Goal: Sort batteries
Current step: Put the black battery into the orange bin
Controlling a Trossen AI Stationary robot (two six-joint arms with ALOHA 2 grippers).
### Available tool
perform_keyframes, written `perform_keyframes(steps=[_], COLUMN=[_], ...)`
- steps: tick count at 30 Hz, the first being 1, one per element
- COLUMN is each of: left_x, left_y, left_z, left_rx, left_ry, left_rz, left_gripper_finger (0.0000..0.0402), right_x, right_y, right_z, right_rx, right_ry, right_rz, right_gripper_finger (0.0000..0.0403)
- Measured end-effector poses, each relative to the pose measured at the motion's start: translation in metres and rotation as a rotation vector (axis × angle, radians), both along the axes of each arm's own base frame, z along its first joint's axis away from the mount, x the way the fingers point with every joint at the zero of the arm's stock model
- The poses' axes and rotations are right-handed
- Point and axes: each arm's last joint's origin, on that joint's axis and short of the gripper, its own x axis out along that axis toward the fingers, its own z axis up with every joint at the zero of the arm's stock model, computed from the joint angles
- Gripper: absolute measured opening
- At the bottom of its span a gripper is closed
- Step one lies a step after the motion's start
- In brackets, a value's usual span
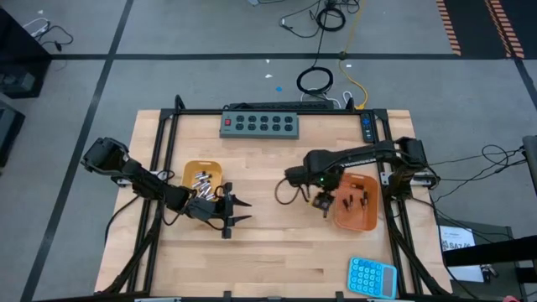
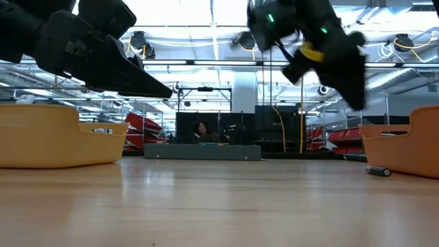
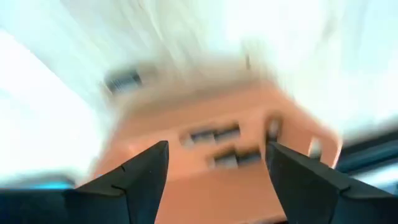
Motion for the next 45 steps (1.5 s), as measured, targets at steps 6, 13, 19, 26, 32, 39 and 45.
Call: perform_keyframes(steps=[6, 13, 19, 26, 32, 39, 45], left_x=[0.000, 0.000, 0.000, 0.000, 0.000, -0.001, -0.001], left_y=[0.000, 0.000, 0.000, 0.000, -0.001, -0.001, 0.000], left_z=[0.000, 0.000, 0.000, 0.000, 0.000, -0.002, -0.002], left_rx=[0.000, 0.000, 0.000, -0.002, -0.022, -0.020, -0.015], left_ry=[0.000, 0.002, 0.002, 0.000, 0.002, 0.018, 0.017], left_rz=[0.000, 0.000, 0.000, 0.000, 0.005, 0.001, 0.005], left_gripper_finger=[0.0173, 0.0173, 0.0173, 0.0173, 0.0173, 0.0173, 0.0173], right_x=[0.025, 0.040, 0.041, 0.040, 0.026, 0.016, 0.016], right_y=[0.021, 0.039, 0.050, 0.061, 0.063, 0.062, 0.064], right_z=[0.001, -0.018, -0.034, -0.037, -0.059, -0.073, -0.072], right_rx=[0.002, -0.038, -0.170, -0.144, -0.131, -0.129, -0.068], right_ry=[-0.240, -0.280, -0.217, -0.210, -0.130, -0.085, -0.059], right_rz=[0.052, -0.059, -0.321, -0.302, -0.332, -0.364, -0.361], right_gripper_finger=[0.0258, 0.0258, 0.0258, 0.0257, 0.0242, 0.0226, 0.0219])
